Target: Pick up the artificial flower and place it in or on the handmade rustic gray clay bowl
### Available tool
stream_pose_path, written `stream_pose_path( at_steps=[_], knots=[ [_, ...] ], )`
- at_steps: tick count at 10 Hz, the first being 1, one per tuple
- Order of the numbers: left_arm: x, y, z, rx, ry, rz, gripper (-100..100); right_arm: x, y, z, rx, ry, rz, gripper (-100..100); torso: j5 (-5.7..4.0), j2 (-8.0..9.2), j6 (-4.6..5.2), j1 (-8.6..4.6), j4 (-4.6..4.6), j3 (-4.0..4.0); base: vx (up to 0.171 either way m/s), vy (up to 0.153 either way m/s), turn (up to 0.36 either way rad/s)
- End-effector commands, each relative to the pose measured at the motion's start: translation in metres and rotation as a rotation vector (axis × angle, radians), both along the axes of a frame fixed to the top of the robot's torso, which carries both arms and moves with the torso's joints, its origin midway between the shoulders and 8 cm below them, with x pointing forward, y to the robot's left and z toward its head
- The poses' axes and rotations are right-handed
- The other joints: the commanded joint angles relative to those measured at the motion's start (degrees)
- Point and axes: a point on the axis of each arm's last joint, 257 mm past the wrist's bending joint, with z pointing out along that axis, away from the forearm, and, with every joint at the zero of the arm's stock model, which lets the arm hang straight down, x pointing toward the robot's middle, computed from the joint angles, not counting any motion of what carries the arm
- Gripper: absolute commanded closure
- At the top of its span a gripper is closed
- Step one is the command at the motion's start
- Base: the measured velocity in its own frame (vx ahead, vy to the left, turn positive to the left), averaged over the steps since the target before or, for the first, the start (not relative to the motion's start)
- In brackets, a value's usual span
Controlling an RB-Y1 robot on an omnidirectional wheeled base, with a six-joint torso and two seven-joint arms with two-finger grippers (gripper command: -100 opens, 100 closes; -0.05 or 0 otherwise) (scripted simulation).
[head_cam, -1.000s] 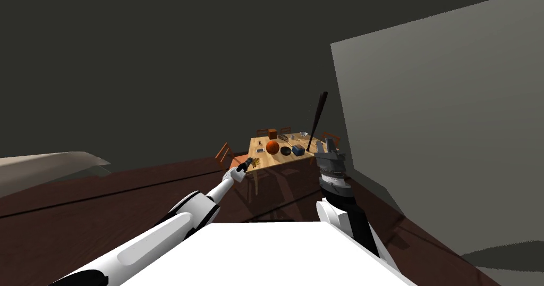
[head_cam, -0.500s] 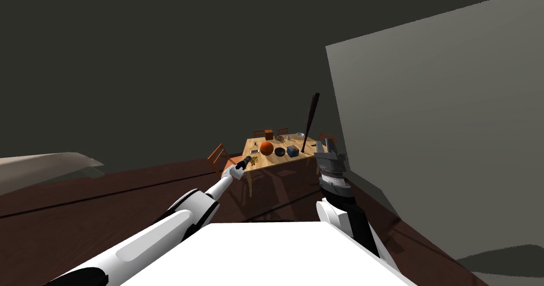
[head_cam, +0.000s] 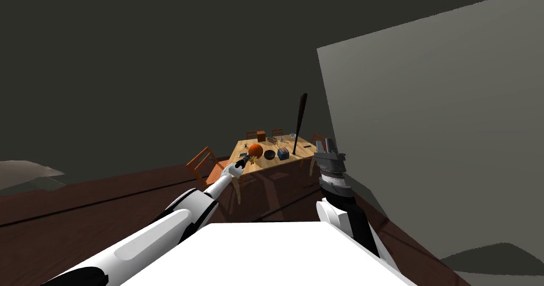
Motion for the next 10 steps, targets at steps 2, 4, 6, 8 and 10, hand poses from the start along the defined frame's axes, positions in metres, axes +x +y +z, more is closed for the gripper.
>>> stream_pose_path(
  at_steps=[2,4,6,8,10],
  knots=[
    [0.0019,0.0054,0.0039,0.017,0.001,0.006,100,0.0000,0.0000,0.0000,0.000,0.000,0.000,0,-0.02,0.08,0.02,-0.15,0.00,0.04,0.126,-0.304,-0.092],
    [0.0033,0.0081,0.0069,0.026,0.001,0.008,100,0.0000,0.0000,0.0000,0.000,0.000,0.000,0,-0.06,0.01,0.04,-0.21,0.03,0.02,0.165,-0.282,-0.088],
    [0.0047,0.0098,0.0097,0.034,-0.001,0.010,100,0.0000,0.0000,0.0000,0.000,0.000,0.000,0,0.00,0.15,-0.04,0.24,0.06,0.10,0.123,-0.176,-0.077],
    [0.0050,0.0096,0.0106,0.035,-0.001,0.010,100,0.0000,0.0000,0.0000,0.000,0.000,0.000,0,0.01,0.33,-0.06,0.27,0.09,0.20,0.071,-0.142,-0.045],
    [0.0057,0.0076,0.0114,0.033,-0.003,0.007,-100,0.0000,0.0000,0.0000,0.000,0.000,0.000,0,0.12,0.71,-0.20,0.93,0.17,0.42,0.008,-0.014,-0.001]
  ],
)
